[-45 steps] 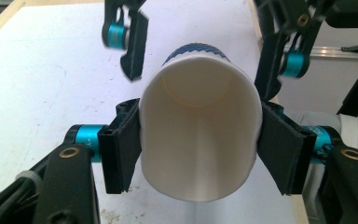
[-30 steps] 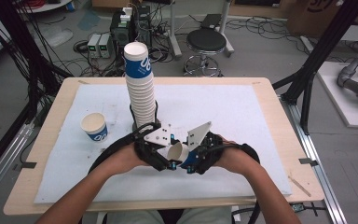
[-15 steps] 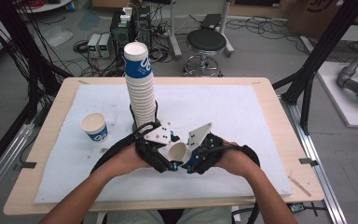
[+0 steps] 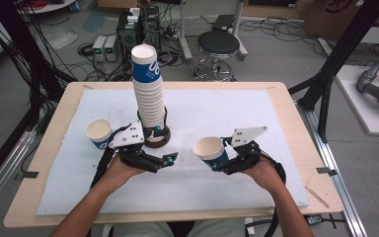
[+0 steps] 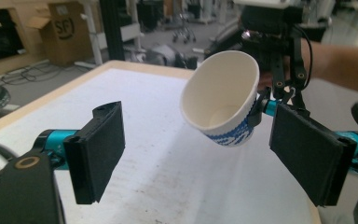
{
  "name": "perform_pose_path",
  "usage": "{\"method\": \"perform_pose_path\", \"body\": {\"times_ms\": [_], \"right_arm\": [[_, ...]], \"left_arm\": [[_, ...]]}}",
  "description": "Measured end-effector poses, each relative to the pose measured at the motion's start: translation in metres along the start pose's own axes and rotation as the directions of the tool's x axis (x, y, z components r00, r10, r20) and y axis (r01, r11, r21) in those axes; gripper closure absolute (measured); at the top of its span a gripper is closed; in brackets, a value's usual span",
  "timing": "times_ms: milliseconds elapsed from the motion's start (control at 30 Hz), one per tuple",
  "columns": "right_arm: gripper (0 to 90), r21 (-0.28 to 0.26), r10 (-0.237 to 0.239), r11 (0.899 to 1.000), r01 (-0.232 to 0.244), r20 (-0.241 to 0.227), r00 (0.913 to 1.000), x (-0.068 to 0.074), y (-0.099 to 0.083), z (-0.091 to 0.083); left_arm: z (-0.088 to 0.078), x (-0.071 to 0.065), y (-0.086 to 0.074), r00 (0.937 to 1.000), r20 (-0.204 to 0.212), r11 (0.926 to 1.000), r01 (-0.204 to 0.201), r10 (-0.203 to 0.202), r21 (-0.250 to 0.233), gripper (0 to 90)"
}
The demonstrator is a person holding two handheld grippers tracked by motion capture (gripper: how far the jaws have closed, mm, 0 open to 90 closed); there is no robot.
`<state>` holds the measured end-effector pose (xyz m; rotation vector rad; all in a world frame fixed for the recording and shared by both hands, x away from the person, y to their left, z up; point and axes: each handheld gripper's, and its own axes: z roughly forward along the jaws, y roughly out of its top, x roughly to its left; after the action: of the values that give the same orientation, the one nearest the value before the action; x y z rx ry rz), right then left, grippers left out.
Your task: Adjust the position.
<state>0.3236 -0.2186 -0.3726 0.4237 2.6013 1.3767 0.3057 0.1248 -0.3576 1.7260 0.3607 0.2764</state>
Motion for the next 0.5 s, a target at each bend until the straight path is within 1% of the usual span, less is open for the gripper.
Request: {"method": "perform_pose_path", "body": {"times_ms": [100, 200, 300, 333, 367, 400, 467, 500], "right_arm": [[31.3, -0.053, 0.028, 0.998, -0.026, 0.029, 0.9992, -0.004, -0.007, -0.006], [31.1, -0.102, 0.054, 0.994, -0.047, 0.064, 0.9965, -0.008, -0.014, -0.012], [31.0, -0.145, 0.080, 0.987, -0.066, 0.091, 0.9926, -0.011, -0.020, -0.017], [31.0, -0.151, 0.098, 0.985, -0.085, 0.085, 0.9915, -0.011, -0.021, -0.019], [31.0, -0.173, 0.094, 0.982, -0.072, 0.125, 0.9877, -0.013, -0.023, -0.021], [31.0, -0.185, 0.107, 0.979, -0.085, 0.113, 0.9878, -0.013, -0.024, -0.022], [31.0, -0.211, 0.119, 0.973, -0.089, 0.136, 0.9835, -0.015, -0.027, -0.026], [31.0, -0.223, 0.126, 0.971, -0.092, 0.143, 0.9817, -0.016, -0.029, -0.027]], "left_arm": [[-0.007, 0.004, -0.005, 0.9995, -0.029, 0.9994, 0.011, -0.012, -0.034, 17.8], [-0.013, 0.006, -0.011, 0.9981, -0.057, 0.9979, 0.018, -0.022, -0.062, 17.7], [-0.017, 0.007, -0.017, 0.9963, -0.081, 0.9961, 0.021, -0.028, -0.086, 17.7], [-0.018, 0.007, -0.019, 0.9958, -0.087, 0.9958, 0.021, -0.029, -0.090, 17.7], [-0.019, 0.008, -0.021, 0.9951, -0.094, 0.9953, 0.023, -0.032, -0.094, 17.8], [-0.020, 0.008, -0.023, 0.9942, -0.101, 0.9947, 0.027, -0.037, -0.100, 17.8], [-0.023, 0.010, -0.027, 0.9921, -0.117, 0.9938, 0.033, -0.045, -0.106, 17.7], [-0.023, 0.010, -0.029, 0.9917, -0.119, 0.9935, 0.036, -0.049, -0.108, 17.7]]}}
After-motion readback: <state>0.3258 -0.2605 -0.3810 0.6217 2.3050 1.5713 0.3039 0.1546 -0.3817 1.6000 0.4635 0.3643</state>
